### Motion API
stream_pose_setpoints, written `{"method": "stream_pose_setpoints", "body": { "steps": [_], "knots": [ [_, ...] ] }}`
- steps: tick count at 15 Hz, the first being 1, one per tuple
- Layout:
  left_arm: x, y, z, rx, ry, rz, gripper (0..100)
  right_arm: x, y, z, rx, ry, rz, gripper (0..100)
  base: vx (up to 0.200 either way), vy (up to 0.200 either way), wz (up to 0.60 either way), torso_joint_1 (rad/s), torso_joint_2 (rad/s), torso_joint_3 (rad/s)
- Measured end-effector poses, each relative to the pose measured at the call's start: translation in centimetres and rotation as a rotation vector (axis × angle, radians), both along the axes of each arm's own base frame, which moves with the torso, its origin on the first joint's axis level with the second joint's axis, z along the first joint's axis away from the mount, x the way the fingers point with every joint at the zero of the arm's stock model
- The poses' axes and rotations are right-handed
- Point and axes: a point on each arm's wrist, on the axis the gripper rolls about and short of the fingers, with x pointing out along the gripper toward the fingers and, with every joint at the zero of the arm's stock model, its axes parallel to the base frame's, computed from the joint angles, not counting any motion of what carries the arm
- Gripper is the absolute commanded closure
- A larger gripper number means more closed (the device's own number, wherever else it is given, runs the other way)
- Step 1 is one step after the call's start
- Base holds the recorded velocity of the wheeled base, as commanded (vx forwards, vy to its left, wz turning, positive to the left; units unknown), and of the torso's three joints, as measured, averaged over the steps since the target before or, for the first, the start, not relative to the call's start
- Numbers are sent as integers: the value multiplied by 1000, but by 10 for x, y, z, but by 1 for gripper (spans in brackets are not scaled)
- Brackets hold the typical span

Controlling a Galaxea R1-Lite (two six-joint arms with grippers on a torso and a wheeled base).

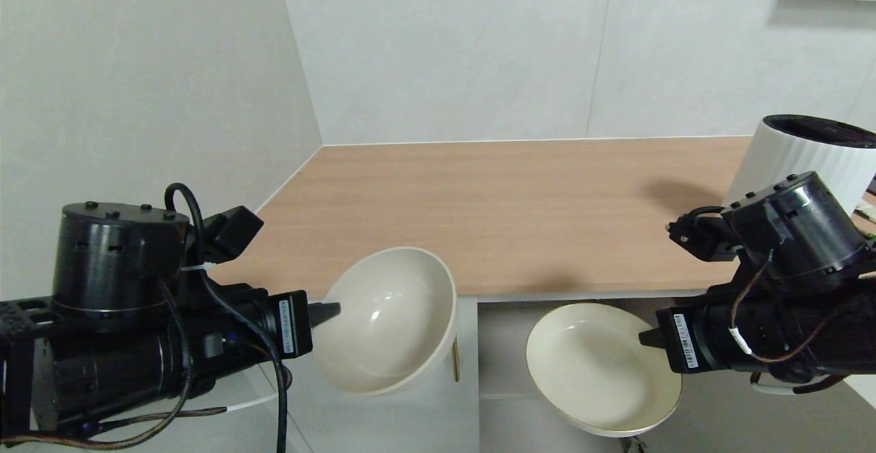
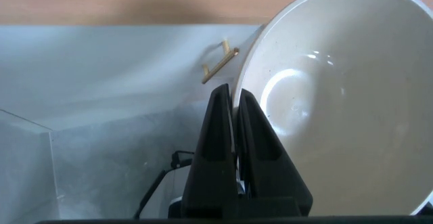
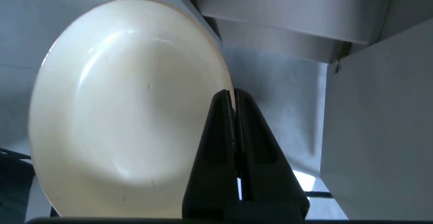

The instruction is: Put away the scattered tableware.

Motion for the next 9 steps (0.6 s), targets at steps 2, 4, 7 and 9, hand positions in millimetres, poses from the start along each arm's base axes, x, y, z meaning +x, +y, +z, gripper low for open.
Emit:
{"method": "stream_pose_setpoints", "body": {
  "steps": [2,4,7,9],
  "knots": [
    [0,0,0,0,1,0,100,0,0,0,-1,1,0,100,0,0,0,-185,457,261],
    [0,-1,-1,1,2,-2,100,0,0,-1,-4,4,1,100,0,0,0,-183,474,276],
    [0,-1,-1,3,5,-4,100,1,1,-1,-5,5,1,100,0,0,0,-190,476,287],
    [0,-1,-2,3,6,-4,100,1,1,-2,-5,5,1,100,0,0,0,-173,474,293]
  ]
}}
